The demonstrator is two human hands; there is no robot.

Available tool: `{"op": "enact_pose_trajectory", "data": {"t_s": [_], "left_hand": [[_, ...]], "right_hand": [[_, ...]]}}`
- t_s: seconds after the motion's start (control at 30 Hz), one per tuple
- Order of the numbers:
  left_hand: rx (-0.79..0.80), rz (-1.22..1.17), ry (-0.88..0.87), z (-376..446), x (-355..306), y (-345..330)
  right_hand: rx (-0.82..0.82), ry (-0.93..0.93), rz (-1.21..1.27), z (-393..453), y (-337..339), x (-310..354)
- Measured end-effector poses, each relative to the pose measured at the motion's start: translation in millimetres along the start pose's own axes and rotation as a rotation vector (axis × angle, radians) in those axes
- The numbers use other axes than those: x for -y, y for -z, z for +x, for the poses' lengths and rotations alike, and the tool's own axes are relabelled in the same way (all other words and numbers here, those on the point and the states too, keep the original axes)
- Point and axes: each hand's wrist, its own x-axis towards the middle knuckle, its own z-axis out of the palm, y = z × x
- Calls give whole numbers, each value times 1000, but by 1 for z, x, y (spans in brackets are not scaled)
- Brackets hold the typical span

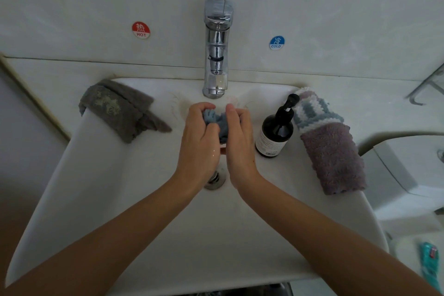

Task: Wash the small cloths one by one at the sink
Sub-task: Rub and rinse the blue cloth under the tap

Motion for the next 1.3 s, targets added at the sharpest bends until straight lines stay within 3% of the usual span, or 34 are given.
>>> {"op": "enact_pose_trajectory", "data": {"t_s": [0.2,0.33,0.43,0.63,0.87,1.07,1.3], "left_hand": [[11,7,-1,-4,1,-8],[17,302,-1,4,5,-12],[24,387,-9,6,2,-11],[-80,221,-87,4,5,-10],[-126,198,-109,4,11,-11],[-60,281,-246,11,18,-4],[-88,155,-205,9,13,-5]], "right_hand": [[-105,-2,-74,5,-1,2],[-146,60,-61,4,2,2],[-156,77,-73,4,2,2],[-97,64,-60,3,-1,0],[-57,28,-84,7,0,1],[-92,-43,-68,4,-3,-3],[37,-127,-27,5,5,9]]}}
